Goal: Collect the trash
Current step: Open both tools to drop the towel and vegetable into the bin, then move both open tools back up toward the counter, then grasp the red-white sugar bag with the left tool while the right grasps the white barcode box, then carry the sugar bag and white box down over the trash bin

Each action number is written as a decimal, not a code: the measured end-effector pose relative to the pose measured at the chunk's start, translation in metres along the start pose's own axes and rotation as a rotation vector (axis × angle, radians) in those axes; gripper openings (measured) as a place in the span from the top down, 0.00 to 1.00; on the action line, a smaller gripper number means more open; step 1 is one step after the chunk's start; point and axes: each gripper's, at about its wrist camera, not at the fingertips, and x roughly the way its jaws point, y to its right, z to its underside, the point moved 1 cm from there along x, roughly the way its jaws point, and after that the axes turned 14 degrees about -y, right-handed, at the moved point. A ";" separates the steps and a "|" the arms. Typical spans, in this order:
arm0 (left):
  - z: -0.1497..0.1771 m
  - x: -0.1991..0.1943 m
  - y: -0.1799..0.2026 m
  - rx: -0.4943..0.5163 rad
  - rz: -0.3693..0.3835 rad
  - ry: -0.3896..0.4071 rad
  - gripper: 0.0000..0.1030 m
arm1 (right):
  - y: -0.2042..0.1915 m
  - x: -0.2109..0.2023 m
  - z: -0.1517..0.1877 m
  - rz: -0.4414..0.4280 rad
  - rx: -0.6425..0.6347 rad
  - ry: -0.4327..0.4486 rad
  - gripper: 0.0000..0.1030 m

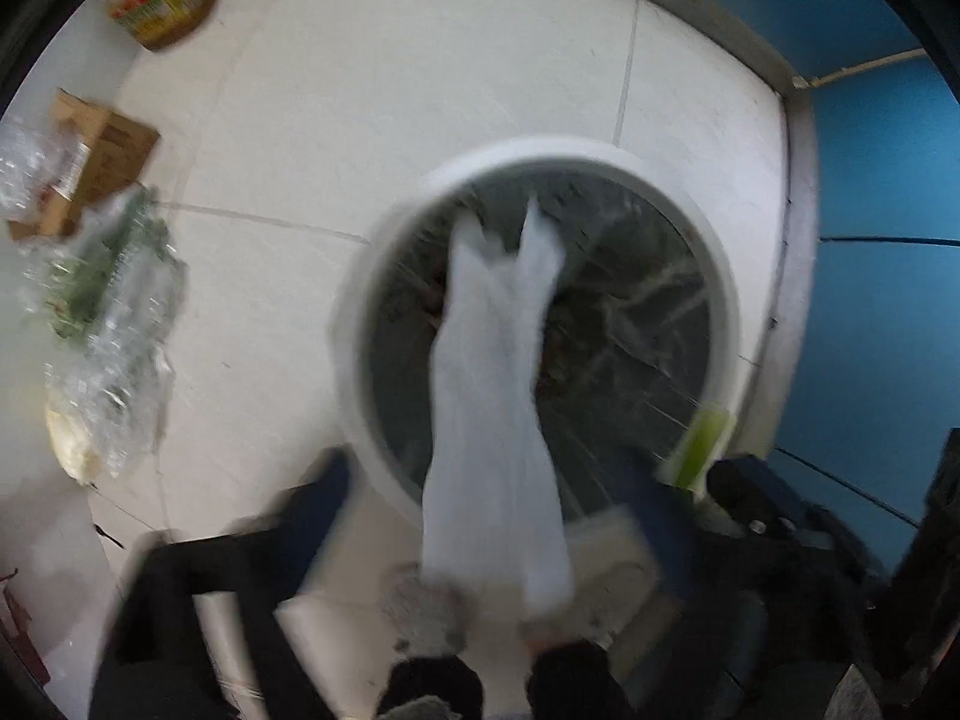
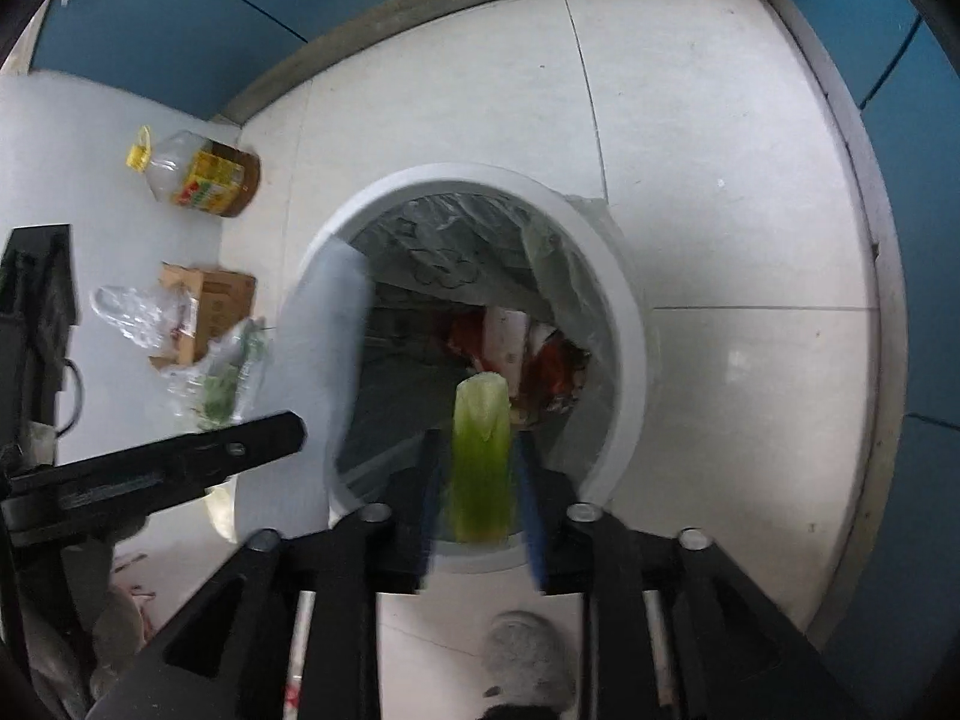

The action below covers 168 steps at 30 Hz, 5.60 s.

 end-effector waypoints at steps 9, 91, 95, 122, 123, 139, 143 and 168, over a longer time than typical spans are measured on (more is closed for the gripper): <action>0.046 -0.069 -0.001 0.019 -0.153 0.197 0.00 | -0.002 -0.063 0.030 0.195 0.018 0.078 0.05; 0.426 -0.261 0.673 0.826 -0.380 0.214 0.01 | 0.478 -0.630 0.564 0.187 1.119 0.455 0.00; 0.413 -0.246 0.686 0.826 -0.363 0.178 0.01 | 0.495 -0.618 0.555 0.178 1.100 0.418 0.00; 0.447 -0.270 0.698 0.956 -0.150 0.139 0.95 | 0.471 -0.603 0.499 0.123 0.915 0.435 0.53; 0.452 -0.279 0.696 0.962 -0.144 0.165 0.95 | 0.467 -0.605 0.501 0.126 0.908 0.440 0.53; 0.484 -0.384 0.607 0.966 -0.089 0.419 0.96 | 0.371 -0.647 0.527 0.145 0.794 0.576 0.53; 0.481 -0.418 0.562 0.920 -0.073 0.479 0.96 | 0.344 -0.654 0.518 0.145 0.753 0.603 0.53; 0.357 -0.417 0.182 0.346 -0.128 0.468 0.96 | 0.033 -0.501 0.375 0.085 0.299 0.391 0.53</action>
